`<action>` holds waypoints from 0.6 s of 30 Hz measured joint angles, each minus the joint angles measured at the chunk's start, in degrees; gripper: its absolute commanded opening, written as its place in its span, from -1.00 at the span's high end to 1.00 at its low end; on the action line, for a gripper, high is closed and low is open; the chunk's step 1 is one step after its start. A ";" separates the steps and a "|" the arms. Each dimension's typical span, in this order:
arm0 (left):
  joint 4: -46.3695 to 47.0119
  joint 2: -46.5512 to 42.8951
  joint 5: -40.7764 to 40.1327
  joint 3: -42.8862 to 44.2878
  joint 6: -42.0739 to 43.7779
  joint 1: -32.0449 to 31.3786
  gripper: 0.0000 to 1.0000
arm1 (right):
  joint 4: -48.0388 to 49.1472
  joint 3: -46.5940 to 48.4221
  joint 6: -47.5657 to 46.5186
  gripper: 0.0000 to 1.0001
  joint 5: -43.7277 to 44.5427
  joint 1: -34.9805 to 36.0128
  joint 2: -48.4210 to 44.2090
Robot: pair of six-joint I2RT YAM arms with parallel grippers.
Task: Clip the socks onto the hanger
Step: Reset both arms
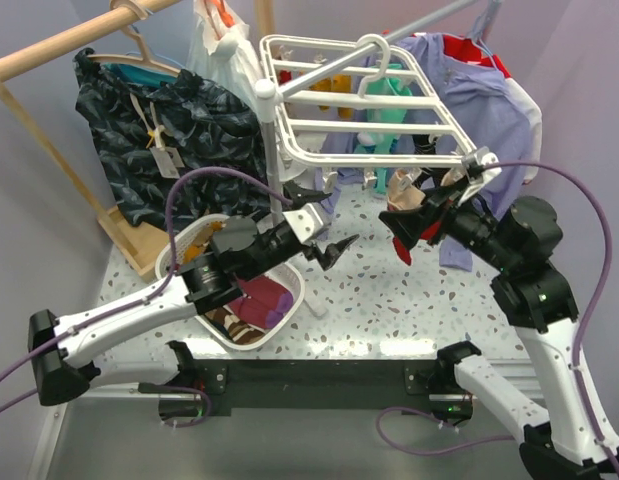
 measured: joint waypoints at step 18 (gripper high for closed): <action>-47.12 -35.39 -13.46 -1.27 -28.65 -0.42 -1.00 | -14.86 -6.71 -13.09 -0.97 25.70 0.74 -29.75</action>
